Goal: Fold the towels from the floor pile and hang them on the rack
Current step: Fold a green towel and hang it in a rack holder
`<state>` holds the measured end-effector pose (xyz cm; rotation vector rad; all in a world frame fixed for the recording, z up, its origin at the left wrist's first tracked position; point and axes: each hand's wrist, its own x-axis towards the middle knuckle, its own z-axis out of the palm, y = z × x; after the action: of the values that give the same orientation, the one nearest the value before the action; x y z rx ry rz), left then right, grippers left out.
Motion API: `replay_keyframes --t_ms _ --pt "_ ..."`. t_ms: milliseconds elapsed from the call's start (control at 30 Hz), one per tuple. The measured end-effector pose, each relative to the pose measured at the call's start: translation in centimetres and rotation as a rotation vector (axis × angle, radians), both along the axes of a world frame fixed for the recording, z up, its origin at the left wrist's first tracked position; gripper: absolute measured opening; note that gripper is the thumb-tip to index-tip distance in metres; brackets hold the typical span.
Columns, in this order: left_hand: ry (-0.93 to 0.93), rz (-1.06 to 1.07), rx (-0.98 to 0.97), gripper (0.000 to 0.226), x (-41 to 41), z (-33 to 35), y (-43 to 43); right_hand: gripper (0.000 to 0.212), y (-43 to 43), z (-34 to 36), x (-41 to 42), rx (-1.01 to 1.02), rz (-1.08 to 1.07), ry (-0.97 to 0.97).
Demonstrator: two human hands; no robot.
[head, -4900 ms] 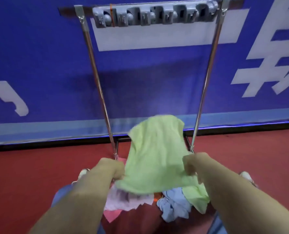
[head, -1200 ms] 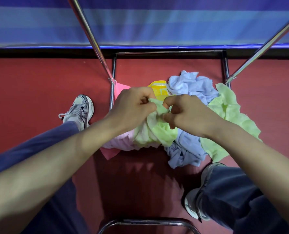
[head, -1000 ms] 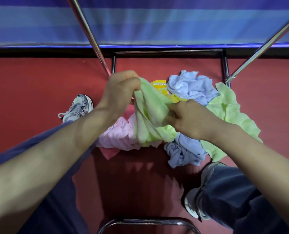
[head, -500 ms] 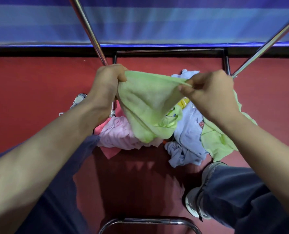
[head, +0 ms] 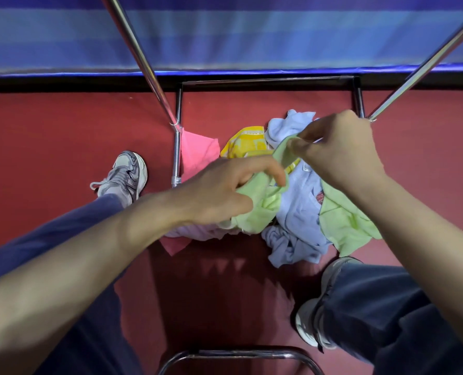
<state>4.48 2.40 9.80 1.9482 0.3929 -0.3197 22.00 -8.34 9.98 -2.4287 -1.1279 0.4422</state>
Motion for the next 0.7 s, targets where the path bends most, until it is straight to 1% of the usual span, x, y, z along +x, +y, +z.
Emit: replay_keyframes --t_ms 67,167,233,300,333,433,467,500,600,700 --pt "0.059 -0.010 0.099 0.059 0.1 -0.3 0.0 0.021 0.0 0.2 -0.2 0.019 0.005 -0.005" --pt "0.120 0.128 0.166 0.063 -0.1 -0.9 1.0 0.029 0.0 0.5 -0.1 0.047 0.010 0.024" --pt "0.139 0.215 0.136 0.067 -0.1 -1.2 1.5 0.021 -0.1 0.6 -0.3 0.065 0.072 0.027" --pt "0.147 0.271 0.111 0.069 -0.1 -1.2 1.7 0.004 -0.1 0.5 -0.7 0.122 0.162 0.004" --pt "0.149 0.292 0.106 0.069 0.0 -1.3 1.8 0.004 0.0 0.5 -1.0 0.159 0.203 -0.013" --pt "0.124 0.366 0.032 0.063 0.2 -1.3 1.7 0.032 -0.1 0.1 -1.6 0.201 0.289 -0.003" --pt "0.123 0.384 0.001 0.059 0.3 -1.3 1.6 0.038 -0.1 0.0 -1.7 0.189 0.303 -0.003" --pt "0.128 0.396 -0.030 0.056 0.3 -1.4 1.6 0.037 0.0 -0.3 -1.7 0.163 0.315 -0.009" --pt "0.167 0.408 -0.147 0.050 0.6 -1.4 1.4 0.017 0.1 -1.1 -1.8 0.101 0.369 -0.023" --pt "0.188 0.411 -0.266 0.048 0.7 -1.2 1.3 0.015 -0.3 -1.7 -2.8 0.130 0.441 -0.018"
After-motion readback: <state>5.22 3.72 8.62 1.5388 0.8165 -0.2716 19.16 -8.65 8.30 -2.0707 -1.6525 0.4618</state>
